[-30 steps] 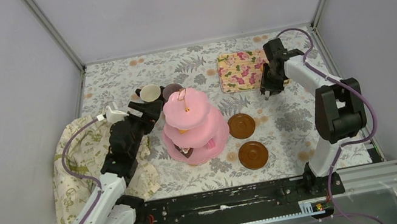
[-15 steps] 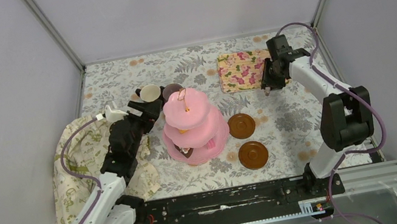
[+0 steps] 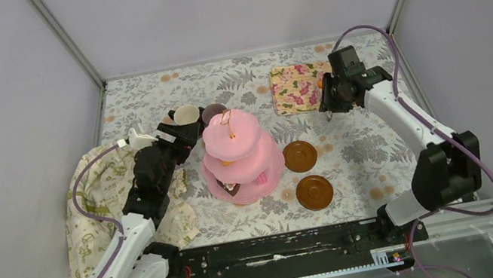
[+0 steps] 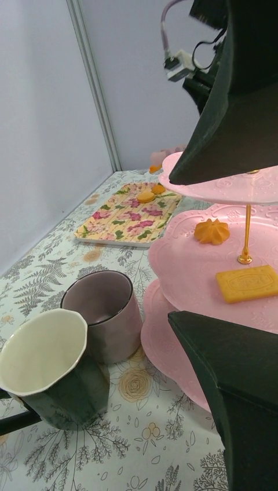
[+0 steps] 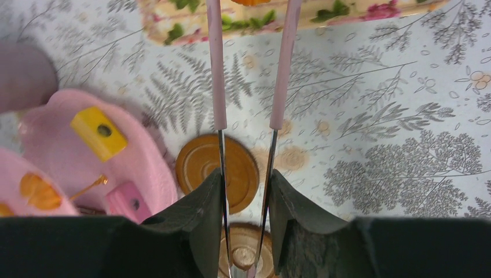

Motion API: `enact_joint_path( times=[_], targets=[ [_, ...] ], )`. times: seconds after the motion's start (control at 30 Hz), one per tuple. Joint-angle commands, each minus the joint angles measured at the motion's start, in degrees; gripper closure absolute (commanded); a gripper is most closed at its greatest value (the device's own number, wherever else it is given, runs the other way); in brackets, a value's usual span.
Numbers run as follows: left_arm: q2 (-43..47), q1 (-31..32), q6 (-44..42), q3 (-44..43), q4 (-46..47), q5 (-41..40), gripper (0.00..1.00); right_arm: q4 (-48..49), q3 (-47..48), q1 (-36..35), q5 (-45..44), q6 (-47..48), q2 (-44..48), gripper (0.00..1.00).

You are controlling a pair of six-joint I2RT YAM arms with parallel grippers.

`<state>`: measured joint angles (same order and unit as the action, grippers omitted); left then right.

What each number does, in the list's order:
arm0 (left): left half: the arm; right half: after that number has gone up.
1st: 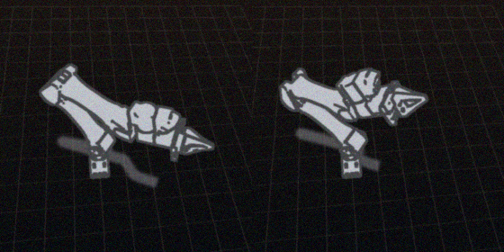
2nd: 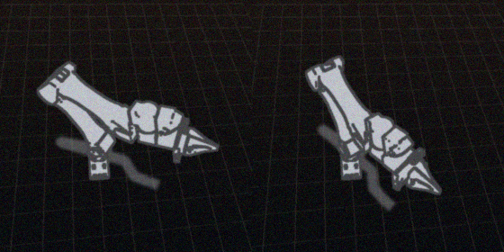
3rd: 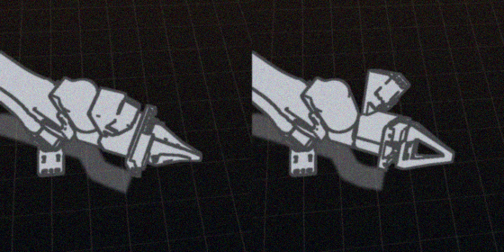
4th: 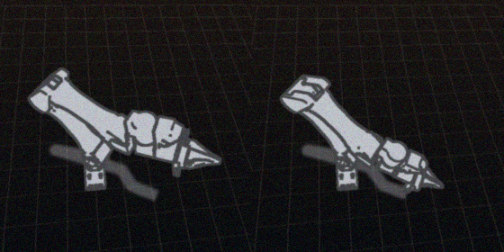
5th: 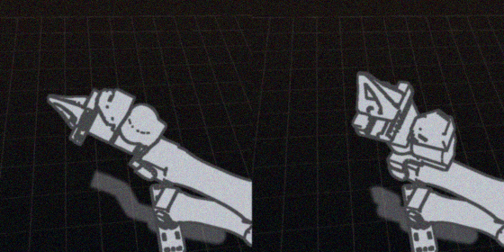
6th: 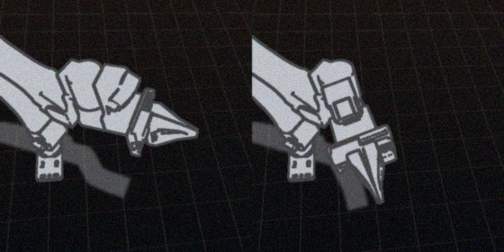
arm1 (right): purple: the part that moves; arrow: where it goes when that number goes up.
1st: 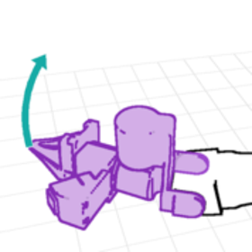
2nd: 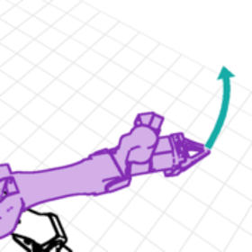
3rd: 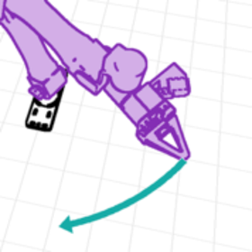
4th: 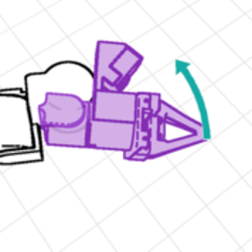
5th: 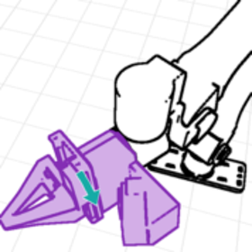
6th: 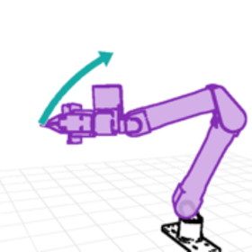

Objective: Serve the afternoon tea
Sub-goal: Pick up the desert from the tray, then place the desert on the desert table.

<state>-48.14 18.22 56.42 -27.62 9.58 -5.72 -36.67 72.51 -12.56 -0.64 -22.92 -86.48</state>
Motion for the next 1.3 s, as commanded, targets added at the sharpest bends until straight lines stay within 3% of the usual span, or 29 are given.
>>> enact_joint_path(
  times=[0.0,0.4,0.67,1.27],
  targets=[
    [1.21,-0.55,-2.06,-2.86,-1.33,-1.59,0.12,-0.92,-1.49,-4.2,-1.26,2.38,8.44,0.94],
    [0.79,-0.68,-1.23,-4.99,-3.99,-1.59,0.13,-6.71,-5.84,-11.95,1.7,4.59,24.79,0.93],
    [-1.9,-0.67,0.6,-6.22,-4.02,-0.79,0.13,-7.97,-9.15,-14.68,5.45,3.58,31.02,0.93],
    [-5.14,-0.64,0.11,-8.48,-3.56,-1.38,0.13,-6.74,-9.67,-27.3,0.89,2.39,27.86,0.92]
  ],
)
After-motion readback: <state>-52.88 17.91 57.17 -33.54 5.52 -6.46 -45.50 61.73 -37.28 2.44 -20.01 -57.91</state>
